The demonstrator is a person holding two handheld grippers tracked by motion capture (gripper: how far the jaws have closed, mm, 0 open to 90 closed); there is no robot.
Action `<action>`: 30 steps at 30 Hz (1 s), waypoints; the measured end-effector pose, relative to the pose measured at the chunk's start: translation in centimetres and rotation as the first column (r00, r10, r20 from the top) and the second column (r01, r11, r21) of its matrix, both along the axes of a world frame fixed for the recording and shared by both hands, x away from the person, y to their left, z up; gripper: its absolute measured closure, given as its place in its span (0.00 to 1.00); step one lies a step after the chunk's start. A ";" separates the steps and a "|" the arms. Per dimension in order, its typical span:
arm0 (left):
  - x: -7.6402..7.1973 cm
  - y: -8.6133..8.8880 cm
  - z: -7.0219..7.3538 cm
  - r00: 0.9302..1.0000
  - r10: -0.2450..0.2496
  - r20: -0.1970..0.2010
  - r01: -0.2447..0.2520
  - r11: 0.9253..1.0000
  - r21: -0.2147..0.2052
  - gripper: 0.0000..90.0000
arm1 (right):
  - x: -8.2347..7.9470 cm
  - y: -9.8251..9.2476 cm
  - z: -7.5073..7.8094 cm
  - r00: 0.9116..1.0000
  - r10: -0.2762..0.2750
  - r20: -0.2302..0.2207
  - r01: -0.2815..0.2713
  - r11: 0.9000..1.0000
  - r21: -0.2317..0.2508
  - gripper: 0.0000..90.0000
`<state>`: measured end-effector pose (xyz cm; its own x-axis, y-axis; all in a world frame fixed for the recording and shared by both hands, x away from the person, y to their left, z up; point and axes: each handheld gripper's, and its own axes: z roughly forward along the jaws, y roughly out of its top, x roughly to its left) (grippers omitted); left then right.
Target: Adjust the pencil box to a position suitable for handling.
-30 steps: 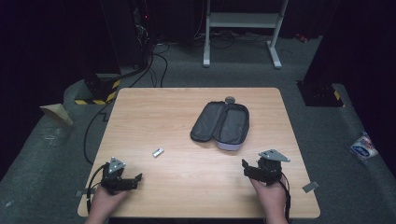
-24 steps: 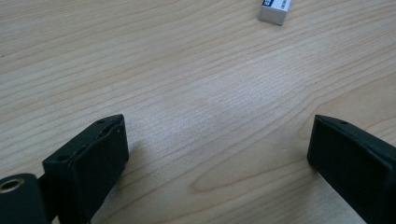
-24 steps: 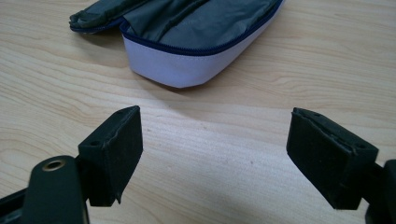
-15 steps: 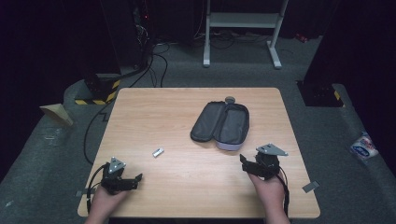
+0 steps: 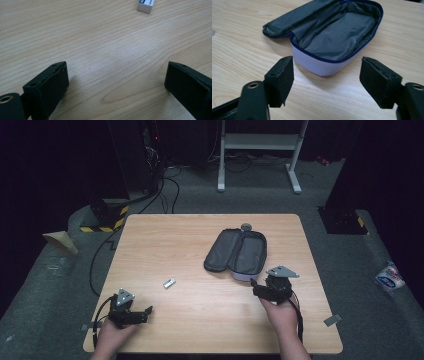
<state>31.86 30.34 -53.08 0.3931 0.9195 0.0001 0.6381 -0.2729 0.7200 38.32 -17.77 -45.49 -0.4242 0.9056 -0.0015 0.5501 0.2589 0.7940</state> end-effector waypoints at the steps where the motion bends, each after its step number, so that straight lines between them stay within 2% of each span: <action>1: 0.0 0.0 0.0 1.000 -0.001 0.000 0.001 1.000 0.001 0.06 | 0.2 0.1 0.0 1.000 0.005 0.004 -0.005 1.000 0.002 0.33; 7: 0.1 -0.1 0.0 1.000 -0.003 0.006 0.003 1.000 0.014 0.06 | 1.4 0.7 0.3 1.000 0.017 -0.011 -0.016 1.000 0.008 0.38; 18: 0.1 -0.1 0.0 1.000 -0.006 0.005 0.006 1.000 0.012 0.06 | 3.5 2.2 0.2 0.999 0.037 -0.038 -0.037 0.999 0.014 0.48; 26: 0.1 -0.1 0.0 1.000 -0.006 0.005 0.006 1.000 0.012 0.06 | 4.1 3.0 -0.7 0.996 0.058 -0.066 -0.057 0.998 0.011 0.58; 30: 0.1 -0.1 0.0 1.000 -0.006 0.005 0.006 1.000 0.012 0.06 | 4.5 3.1 -1.4 0.995 0.051 -0.088 -0.051 0.999 0.005 0.61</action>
